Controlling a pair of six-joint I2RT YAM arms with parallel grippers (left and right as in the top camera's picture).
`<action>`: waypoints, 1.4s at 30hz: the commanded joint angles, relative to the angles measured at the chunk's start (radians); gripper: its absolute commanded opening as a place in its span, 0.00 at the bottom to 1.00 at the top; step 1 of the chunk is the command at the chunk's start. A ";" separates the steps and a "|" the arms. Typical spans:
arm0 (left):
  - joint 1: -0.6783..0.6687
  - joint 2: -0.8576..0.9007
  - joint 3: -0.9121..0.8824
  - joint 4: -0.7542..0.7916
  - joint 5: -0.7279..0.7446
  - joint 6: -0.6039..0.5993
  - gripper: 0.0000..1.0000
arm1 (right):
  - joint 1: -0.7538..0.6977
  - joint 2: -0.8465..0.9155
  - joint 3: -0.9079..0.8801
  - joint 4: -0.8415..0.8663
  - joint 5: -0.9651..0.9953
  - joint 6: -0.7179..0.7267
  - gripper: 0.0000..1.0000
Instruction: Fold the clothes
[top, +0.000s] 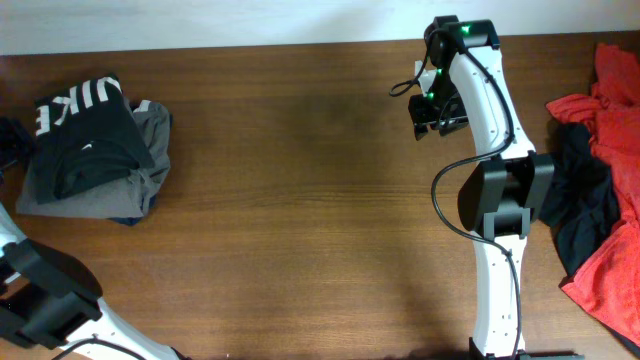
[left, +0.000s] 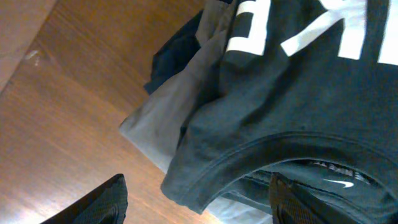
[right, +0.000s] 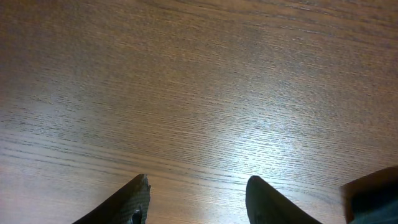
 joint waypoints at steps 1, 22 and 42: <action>0.006 -0.041 0.027 0.002 0.113 0.005 0.72 | 0.001 -0.028 0.009 -0.003 0.006 0.005 0.58; -0.182 0.217 0.020 -0.078 0.138 0.005 0.60 | 0.001 -0.027 0.008 -0.016 0.005 0.008 0.61; -0.191 0.242 0.224 -0.232 0.197 0.021 0.56 | 0.001 -0.046 0.017 -0.068 -0.002 0.009 0.58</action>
